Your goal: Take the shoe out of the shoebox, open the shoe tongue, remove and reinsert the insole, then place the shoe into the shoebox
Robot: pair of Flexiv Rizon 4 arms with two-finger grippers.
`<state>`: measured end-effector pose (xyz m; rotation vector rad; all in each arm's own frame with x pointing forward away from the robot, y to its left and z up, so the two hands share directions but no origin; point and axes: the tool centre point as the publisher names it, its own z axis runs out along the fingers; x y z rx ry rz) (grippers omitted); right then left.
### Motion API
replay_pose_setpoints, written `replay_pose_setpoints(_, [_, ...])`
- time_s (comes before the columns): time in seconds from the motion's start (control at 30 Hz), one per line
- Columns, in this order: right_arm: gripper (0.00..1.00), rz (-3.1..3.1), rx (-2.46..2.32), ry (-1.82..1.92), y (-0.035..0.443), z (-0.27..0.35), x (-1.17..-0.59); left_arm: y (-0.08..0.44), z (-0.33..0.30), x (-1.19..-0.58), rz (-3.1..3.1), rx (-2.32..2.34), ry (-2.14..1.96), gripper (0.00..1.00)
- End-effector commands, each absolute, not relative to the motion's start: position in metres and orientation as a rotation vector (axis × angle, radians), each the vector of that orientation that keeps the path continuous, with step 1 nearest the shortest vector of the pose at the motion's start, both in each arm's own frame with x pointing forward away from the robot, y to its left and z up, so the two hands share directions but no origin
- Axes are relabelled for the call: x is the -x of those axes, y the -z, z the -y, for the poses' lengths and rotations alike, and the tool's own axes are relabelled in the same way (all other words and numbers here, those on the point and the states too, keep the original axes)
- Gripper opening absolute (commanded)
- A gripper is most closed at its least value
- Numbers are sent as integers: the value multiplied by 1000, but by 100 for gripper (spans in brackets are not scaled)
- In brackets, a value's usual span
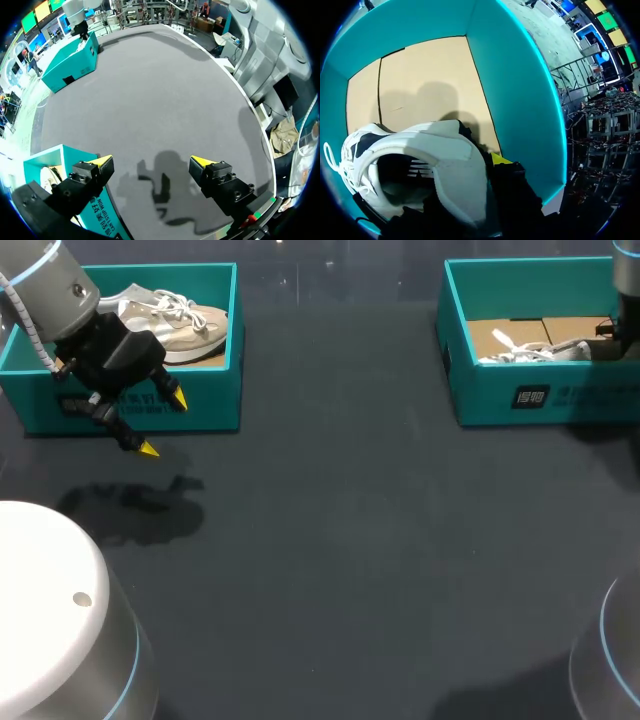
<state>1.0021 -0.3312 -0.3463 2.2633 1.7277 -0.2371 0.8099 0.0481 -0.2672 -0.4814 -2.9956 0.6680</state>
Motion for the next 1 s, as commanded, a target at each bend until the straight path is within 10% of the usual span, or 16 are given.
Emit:
replay_pose_setpoints(0.03, [0, -1734, -2277, 216, 350, 335, -1007, 267, -48, -809, 2996, 482, -665, 100])
replay_pose_setpoints(0.27, [0, -1757, -2272, 221, 356, 333, -1010, 267, -48, -809, 2996, 482, -665, 100])
replay_pose_setpoints(0.5, [31, -1759, -2266, 220, 352, 330, -1009, 267, -48, -809, 2996, 482, -665, 100])
replay_pose_setpoints(1.0, [49, -1760, -2275, 219, 338, 327, -1008, 267, -48, -809, 2996, 482, -665, 100])
